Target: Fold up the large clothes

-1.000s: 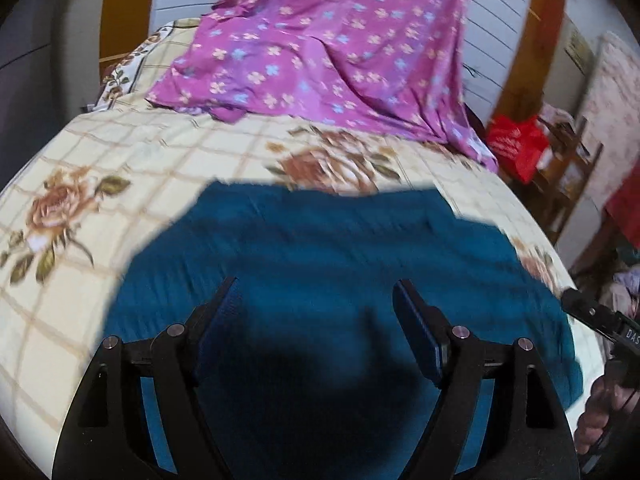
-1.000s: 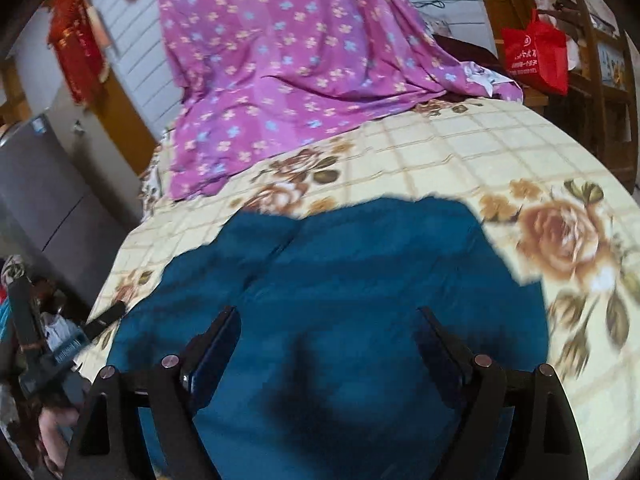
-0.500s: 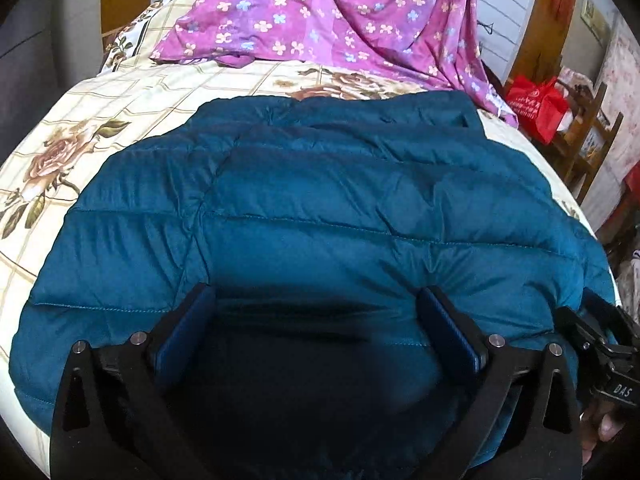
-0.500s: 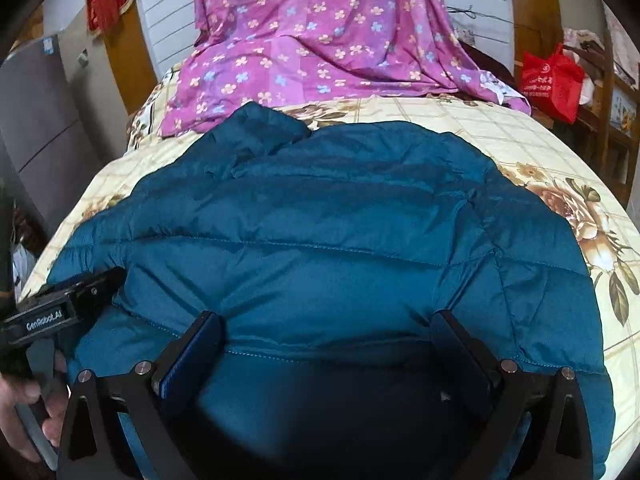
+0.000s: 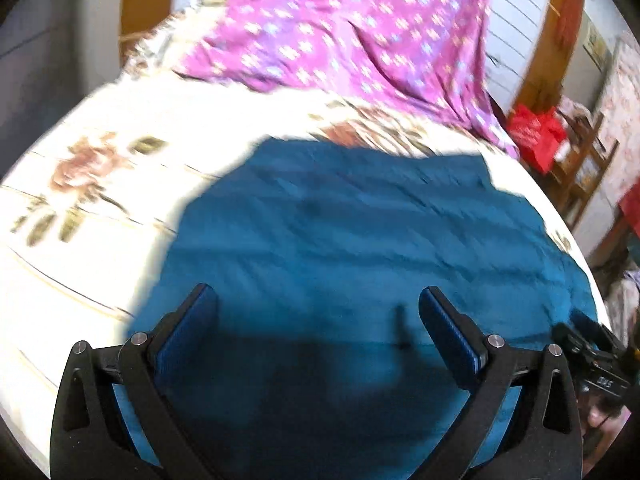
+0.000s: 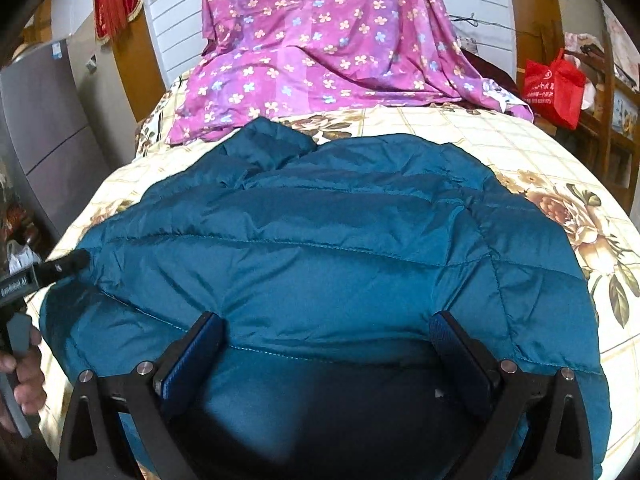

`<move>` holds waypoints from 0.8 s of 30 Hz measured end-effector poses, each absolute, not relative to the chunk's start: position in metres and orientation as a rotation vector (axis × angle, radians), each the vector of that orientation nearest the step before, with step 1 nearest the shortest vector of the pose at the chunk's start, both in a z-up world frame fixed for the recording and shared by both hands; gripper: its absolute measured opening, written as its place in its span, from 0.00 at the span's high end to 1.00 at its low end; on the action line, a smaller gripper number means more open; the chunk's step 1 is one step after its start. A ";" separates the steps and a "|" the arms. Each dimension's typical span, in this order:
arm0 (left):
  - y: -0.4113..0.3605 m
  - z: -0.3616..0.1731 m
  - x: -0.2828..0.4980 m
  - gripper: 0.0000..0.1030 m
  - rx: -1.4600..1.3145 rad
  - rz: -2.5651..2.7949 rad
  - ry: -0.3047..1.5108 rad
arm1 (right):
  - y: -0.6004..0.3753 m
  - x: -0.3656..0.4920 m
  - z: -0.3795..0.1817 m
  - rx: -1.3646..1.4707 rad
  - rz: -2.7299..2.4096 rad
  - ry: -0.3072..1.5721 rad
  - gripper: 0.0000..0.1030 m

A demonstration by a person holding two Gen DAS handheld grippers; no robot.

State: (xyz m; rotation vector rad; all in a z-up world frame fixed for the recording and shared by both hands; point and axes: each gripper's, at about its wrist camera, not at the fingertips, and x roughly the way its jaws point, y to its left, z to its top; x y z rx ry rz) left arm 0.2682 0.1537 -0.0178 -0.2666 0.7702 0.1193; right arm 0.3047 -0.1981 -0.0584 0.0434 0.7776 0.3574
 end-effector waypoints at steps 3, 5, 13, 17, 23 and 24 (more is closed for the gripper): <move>0.191 -0.024 0.266 0.01 -0.337 0.104 0.794 | -0.198 0.303 -0.055 0.049 0.356 0.773 0.00; 0.219 -0.032 0.266 0.01 -0.423 0.109 0.828 | -0.197 0.301 -0.053 0.041 0.357 0.768 0.00; 0.257 -0.071 0.288 0.01 -0.558 -0.009 0.959 | -0.193 0.299 -0.055 0.025 0.350 0.764 0.00; 0.254 -0.071 0.304 0.01 -0.537 -0.085 0.986 | -0.192 0.298 -0.057 0.021 0.346 0.755 0.00; 0.256 -0.077 0.328 0.01 -0.519 -0.152 1.001 | -0.192 0.296 -0.060 0.013 0.349 0.748 0.00; 0.258 -0.077 0.330 0.01 -0.525 -0.156 0.995 | -0.192 0.296 -0.060 0.012 0.351 0.749 0.00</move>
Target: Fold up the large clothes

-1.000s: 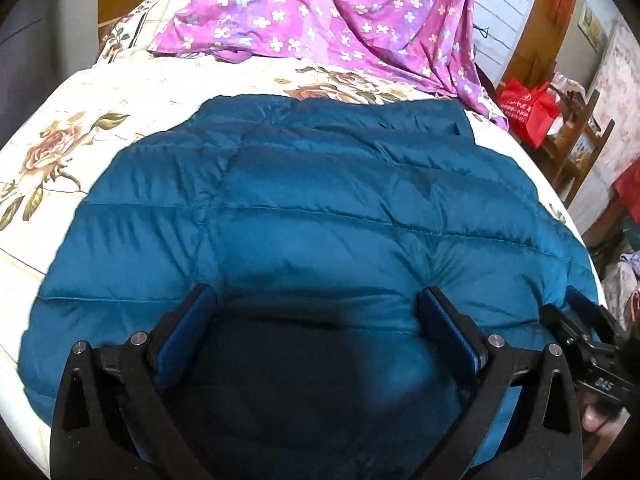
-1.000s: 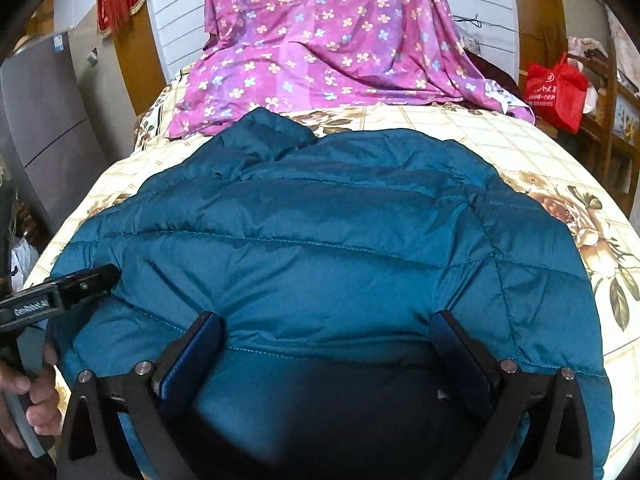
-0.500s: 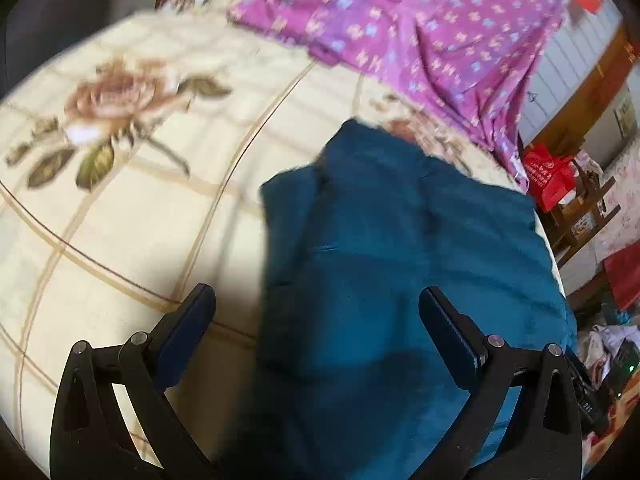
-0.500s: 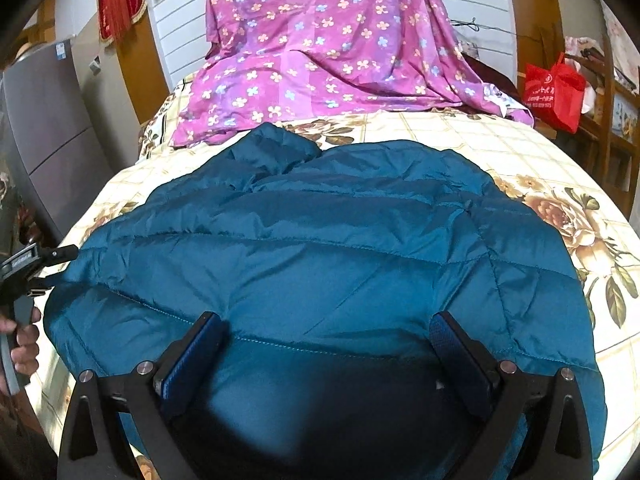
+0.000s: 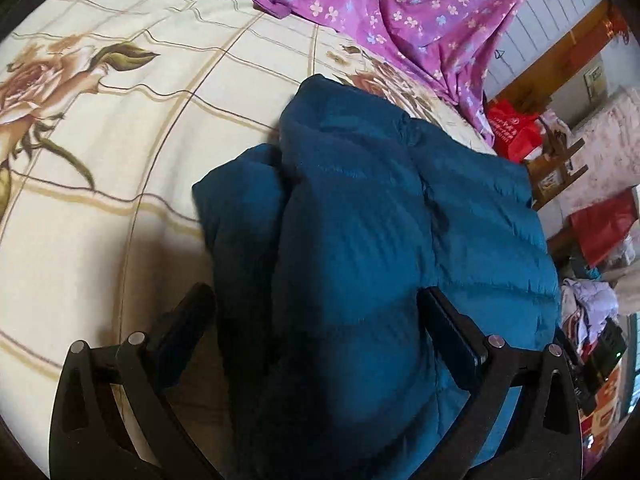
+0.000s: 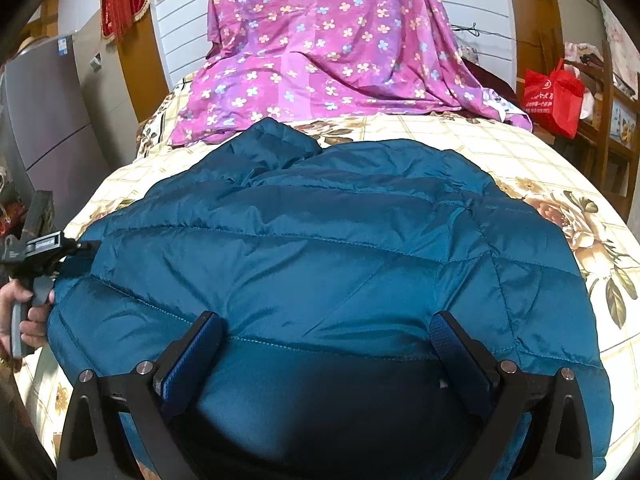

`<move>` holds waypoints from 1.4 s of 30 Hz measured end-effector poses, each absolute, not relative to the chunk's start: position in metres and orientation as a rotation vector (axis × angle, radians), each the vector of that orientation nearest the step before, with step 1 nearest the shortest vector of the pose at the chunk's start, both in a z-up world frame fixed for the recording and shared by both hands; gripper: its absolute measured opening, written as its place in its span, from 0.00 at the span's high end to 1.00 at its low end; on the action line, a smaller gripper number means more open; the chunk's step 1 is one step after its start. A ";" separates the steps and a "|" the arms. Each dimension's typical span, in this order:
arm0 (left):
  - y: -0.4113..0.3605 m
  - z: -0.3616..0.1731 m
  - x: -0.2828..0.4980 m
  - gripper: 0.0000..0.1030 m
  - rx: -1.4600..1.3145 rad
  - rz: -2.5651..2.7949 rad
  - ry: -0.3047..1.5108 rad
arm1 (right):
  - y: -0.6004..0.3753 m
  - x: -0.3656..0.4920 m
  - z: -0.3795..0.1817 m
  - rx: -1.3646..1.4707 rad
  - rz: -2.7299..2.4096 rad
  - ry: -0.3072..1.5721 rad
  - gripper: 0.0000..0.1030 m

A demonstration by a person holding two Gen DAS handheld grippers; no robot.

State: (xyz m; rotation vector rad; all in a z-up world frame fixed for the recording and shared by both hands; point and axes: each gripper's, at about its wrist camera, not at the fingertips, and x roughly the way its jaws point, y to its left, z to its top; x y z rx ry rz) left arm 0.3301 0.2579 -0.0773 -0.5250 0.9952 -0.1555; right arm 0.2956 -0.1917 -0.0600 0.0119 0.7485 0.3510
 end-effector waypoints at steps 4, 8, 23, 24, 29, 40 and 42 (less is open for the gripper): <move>0.261 -0.079 0.333 0.04 -0.555 -0.224 0.955 | -0.192 0.295 -0.059 0.006 0.365 0.754 0.00; 0.258 -0.076 0.335 0.31 -0.545 -0.258 0.908 | -0.194 0.293 -0.058 0.008 0.378 0.757 0.00; 0.256 -0.083 0.343 0.20 -0.516 -0.198 0.917 | -0.198 0.288 -0.055 0.005 0.395 0.758 0.00; 0.255 -0.082 0.342 0.23 -0.515 -0.203 0.915 | -0.202 0.287 -0.051 0.013 0.391 0.750 0.00; 0.247 -0.078 0.339 0.34 -0.472 -0.196 0.901 | -0.277 0.289 -0.024 0.112 0.268 0.670 0.00; 0.243 -0.082 0.340 0.28 -0.477 -0.148 0.905 | -0.335 0.350 -0.067 0.131 0.349 0.885 0.00; 0.243 -0.082 0.340 0.27 -0.474 -0.146 0.906 | -0.344 0.359 -0.078 0.159 0.369 0.908 0.00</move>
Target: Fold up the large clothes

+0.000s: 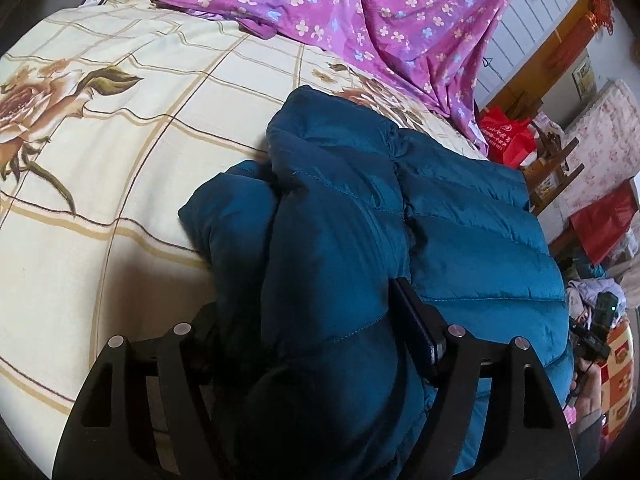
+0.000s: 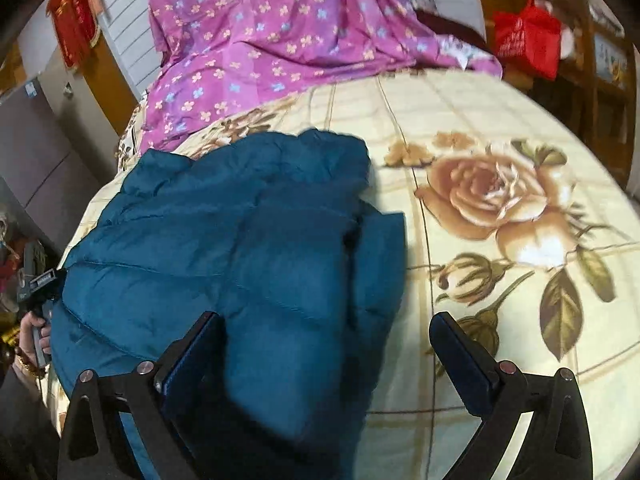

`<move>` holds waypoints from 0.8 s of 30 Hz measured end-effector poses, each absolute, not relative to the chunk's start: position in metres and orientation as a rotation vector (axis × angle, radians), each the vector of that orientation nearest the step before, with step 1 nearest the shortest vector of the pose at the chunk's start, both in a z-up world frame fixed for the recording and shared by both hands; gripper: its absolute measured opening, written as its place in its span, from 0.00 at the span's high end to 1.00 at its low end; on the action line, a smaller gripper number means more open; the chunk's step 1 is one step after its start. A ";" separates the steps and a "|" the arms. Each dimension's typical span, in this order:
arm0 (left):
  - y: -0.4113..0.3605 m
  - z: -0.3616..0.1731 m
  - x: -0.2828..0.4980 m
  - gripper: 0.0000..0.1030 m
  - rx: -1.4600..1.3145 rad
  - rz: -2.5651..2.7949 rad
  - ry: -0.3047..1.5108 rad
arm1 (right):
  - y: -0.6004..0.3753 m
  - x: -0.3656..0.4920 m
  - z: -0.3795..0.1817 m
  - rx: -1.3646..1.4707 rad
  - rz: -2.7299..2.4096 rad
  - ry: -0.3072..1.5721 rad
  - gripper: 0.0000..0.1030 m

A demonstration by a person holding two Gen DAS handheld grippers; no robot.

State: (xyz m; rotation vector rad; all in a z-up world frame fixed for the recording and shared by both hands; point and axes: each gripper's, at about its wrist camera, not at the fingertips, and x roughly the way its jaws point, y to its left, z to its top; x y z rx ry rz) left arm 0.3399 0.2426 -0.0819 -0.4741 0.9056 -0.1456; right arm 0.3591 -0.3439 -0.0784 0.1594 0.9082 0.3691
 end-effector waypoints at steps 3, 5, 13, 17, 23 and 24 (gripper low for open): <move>0.241 -0.082 0.341 0.26 -0.464 -0.136 0.907 | -0.360 0.370 -0.090 0.246 0.421 0.924 0.00; 0.239 -0.082 0.341 0.25 -0.455 -0.127 0.908 | -0.365 0.374 -0.099 0.306 0.466 0.943 0.00; 0.237 -0.082 0.342 0.29 -0.458 -0.115 0.902 | -0.355 0.383 -0.108 0.402 0.717 0.912 0.03; 0.235 -0.077 0.341 0.51 -0.463 -0.116 0.883 | -0.349 0.383 -0.108 0.381 0.724 0.907 0.37; 0.219 -0.059 0.332 0.80 -0.388 -0.086 0.848 | -0.330 0.366 -0.083 0.191 0.710 0.803 0.64; 0.219 -0.057 0.331 0.81 -0.385 -0.077 0.844 | -0.327 0.364 -0.079 0.162 0.700 0.792 0.67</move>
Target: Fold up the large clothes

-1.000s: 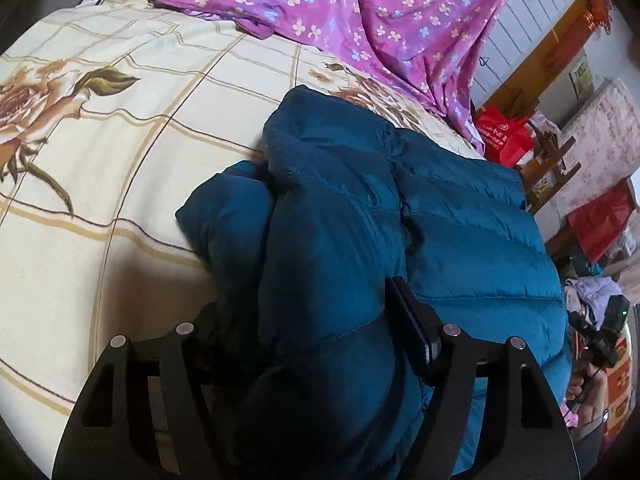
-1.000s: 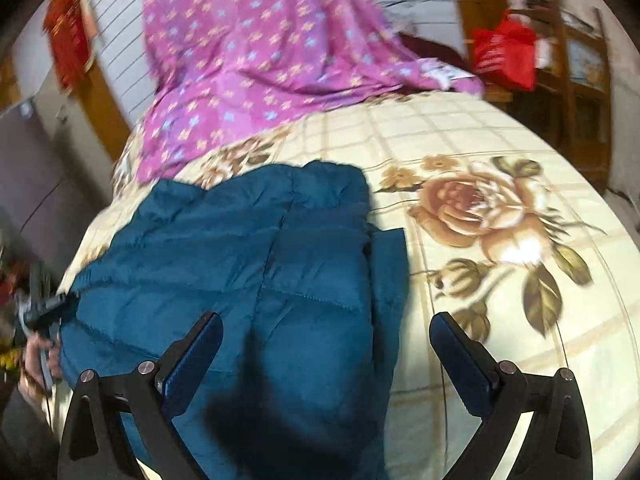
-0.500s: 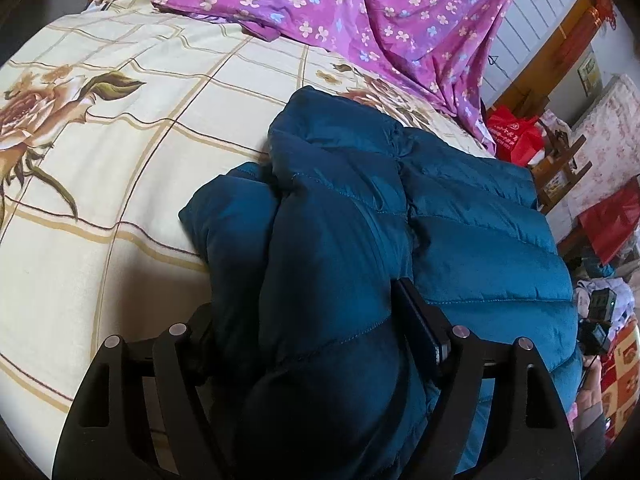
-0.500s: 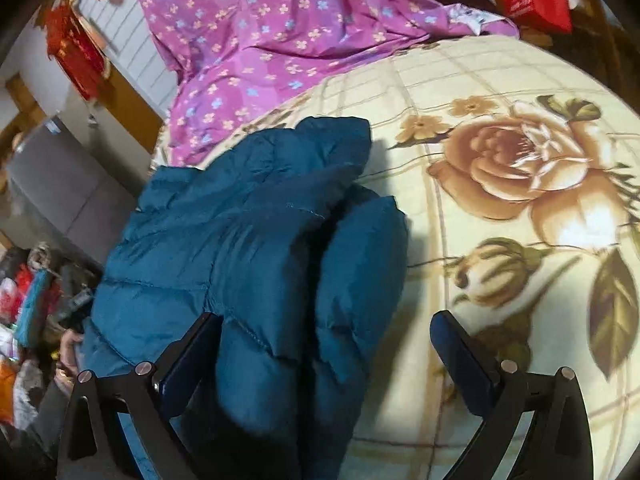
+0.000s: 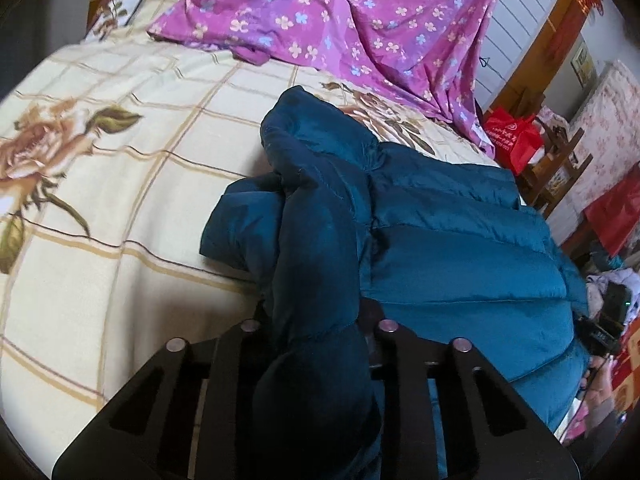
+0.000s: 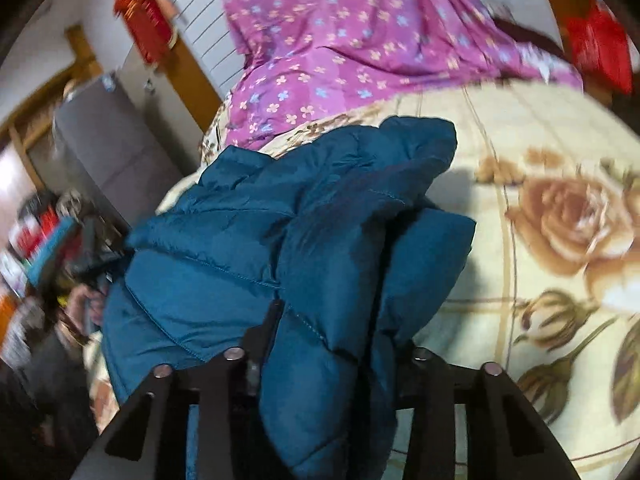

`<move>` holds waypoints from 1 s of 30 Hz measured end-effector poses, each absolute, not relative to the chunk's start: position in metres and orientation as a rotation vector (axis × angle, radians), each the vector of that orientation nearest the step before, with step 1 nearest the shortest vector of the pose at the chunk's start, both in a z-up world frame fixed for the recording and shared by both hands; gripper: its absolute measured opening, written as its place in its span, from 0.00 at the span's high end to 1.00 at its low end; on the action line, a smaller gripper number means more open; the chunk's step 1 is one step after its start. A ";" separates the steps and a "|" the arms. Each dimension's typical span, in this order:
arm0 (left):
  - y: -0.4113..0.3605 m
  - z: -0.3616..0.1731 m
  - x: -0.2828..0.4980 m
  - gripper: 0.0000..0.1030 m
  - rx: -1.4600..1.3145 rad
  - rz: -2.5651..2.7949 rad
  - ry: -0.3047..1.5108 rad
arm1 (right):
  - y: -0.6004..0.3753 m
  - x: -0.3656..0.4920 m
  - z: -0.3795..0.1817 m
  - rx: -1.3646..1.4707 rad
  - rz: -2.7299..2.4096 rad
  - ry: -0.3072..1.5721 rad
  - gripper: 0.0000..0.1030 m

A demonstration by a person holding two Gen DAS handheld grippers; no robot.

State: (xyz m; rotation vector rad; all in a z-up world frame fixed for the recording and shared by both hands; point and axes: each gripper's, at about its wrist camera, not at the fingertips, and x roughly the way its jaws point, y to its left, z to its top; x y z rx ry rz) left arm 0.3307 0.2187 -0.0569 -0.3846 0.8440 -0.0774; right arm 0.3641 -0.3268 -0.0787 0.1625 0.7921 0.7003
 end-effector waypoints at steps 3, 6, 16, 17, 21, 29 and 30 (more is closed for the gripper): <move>0.219 -0.048 0.322 0.84 -0.391 -0.058 0.823 | -0.319 0.352 -0.060 0.089 0.662 0.733 0.73; 0.220 -0.031 0.307 0.84 -0.409 -0.072 0.790 | -0.323 0.332 -0.042 0.070 0.628 0.670 0.75; 0.166 0.000 0.267 0.84 -0.382 -0.196 0.781 | -0.365 0.278 0.006 -0.016 0.556 0.660 0.75; 0.160 0.000 0.266 0.84 -0.372 -0.201 0.785 | -0.374 0.278 0.007 -0.002 0.553 0.670 0.75; 0.149 -0.017 0.272 0.79 -0.350 -0.154 0.879 | -0.406 0.293 -0.020 0.155 0.571 0.790 0.64; 0.175 -0.027 0.264 0.61 -0.409 -0.091 0.916 | -0.449 0.282 -0.045 0.518 0.373 0.917 0.51; 0.179 -0.021 0.257 0.61 -0.410 -0.062 0.887 | -0.451 0.274 -0.036 0.505 0.334 0.896 0.51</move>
